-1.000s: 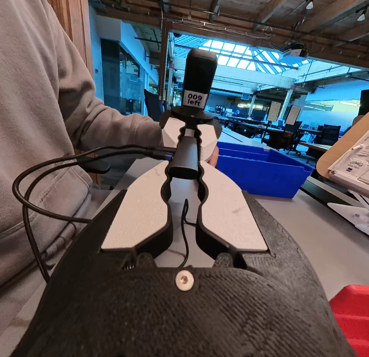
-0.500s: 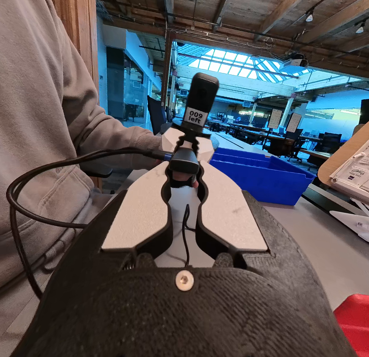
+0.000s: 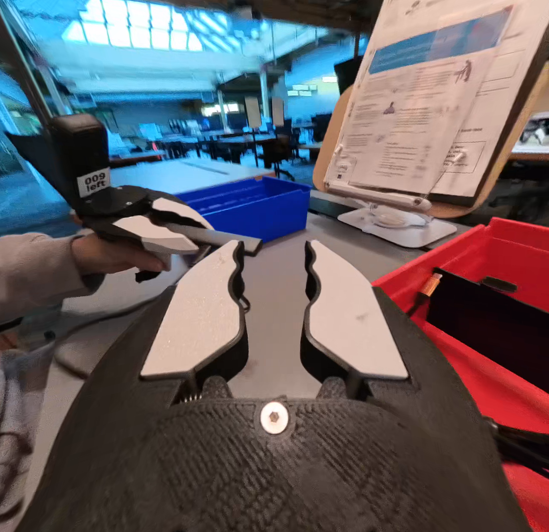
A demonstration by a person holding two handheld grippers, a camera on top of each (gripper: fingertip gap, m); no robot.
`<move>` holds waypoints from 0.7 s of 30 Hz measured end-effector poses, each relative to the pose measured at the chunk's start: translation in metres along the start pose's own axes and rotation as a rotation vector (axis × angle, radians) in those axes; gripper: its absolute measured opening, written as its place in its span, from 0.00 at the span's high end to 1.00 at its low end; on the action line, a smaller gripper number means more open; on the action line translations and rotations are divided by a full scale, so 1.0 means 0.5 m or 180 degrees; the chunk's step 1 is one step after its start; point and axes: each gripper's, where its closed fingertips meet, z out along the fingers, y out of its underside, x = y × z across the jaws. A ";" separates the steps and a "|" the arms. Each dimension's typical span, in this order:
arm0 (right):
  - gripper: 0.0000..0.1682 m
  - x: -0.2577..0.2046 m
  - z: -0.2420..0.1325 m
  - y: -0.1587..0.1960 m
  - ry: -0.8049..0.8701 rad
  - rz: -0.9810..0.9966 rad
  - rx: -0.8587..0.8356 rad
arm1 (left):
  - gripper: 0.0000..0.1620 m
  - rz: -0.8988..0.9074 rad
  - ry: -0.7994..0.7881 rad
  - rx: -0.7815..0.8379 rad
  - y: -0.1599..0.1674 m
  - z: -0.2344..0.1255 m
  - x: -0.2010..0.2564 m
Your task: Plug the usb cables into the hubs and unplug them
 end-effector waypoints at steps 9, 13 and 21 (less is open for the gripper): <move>0.80 -0.142 0.167 0.113 0.0324 -0.0961 -0.1030 | 0.85 -0.0672 -0.1091 0.0252 0.041 -0.033 -0.069; 0.82 -0.186 0.190 0.117 0.0204 -0.0877 -0.0953 | 0.85 -0.0636 -0.1353 0.0252 0.063 -0.072 -0.070; 0.88 -0.198 0.203 0.160 0.0513 -0.0853 -0.1225 | 0.85 -0.0960 -0.1119 0.0415 0.076 -0.085 -0.038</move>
